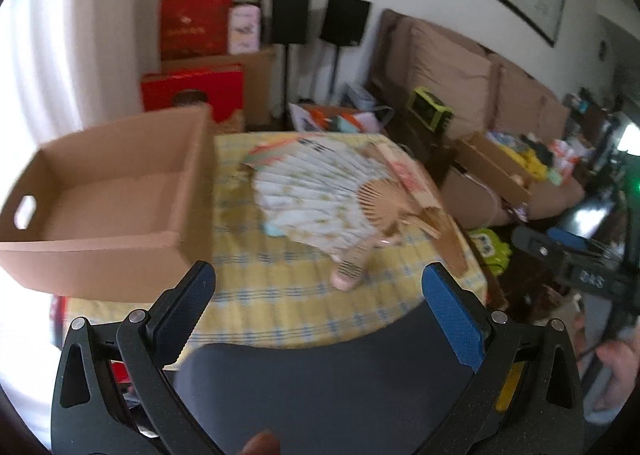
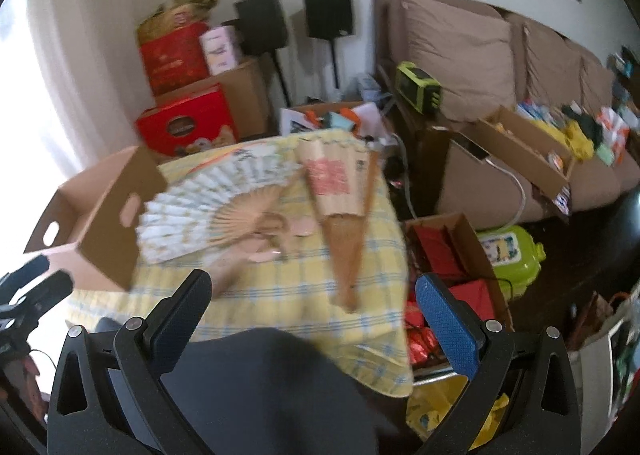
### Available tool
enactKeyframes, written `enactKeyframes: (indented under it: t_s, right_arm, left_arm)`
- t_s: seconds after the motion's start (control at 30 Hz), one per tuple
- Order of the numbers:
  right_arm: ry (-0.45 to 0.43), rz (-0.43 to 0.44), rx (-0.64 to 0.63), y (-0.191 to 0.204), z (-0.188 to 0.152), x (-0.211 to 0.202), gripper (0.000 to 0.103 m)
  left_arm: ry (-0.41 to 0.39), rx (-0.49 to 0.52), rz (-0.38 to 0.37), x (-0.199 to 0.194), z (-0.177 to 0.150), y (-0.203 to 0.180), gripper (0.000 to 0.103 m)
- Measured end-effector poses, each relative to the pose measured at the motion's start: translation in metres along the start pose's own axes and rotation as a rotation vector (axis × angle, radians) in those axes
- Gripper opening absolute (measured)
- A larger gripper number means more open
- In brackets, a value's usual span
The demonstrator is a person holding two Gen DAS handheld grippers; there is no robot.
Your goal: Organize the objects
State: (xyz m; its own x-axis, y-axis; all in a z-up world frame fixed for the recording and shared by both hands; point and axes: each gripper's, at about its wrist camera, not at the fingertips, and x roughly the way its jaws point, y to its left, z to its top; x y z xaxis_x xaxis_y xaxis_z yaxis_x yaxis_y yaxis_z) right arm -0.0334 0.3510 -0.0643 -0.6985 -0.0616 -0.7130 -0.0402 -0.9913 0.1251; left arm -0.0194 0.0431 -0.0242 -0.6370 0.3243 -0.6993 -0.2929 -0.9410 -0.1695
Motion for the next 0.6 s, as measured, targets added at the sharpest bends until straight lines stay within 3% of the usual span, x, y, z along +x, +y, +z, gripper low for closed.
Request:
enactKeyframes:
  t_s: [0.17, 0.33, 0.6]
  right_arm:
    - [0.024, -0.025, 0.021, -0.025, -0.004, 0.012, 0.103]
    - [0.065, -0.020, 0.032, -0.038, -0.013, 0.035, 0.103]
    - [0.090, -0.036, 0.019, -0.044, -0.023, 0.078, 0.098]
  left_arm:
    - [0.107, 0.039, -0.034, 0.027, -0.003, -0.015, 0.103]
    - [0.121, -0.066, -0.140, 0.039, -0.003, -0.011, 0.103]
    - [0.149, -0.135, -0.211, 0.065, -0.001, -0.013, 0.103]
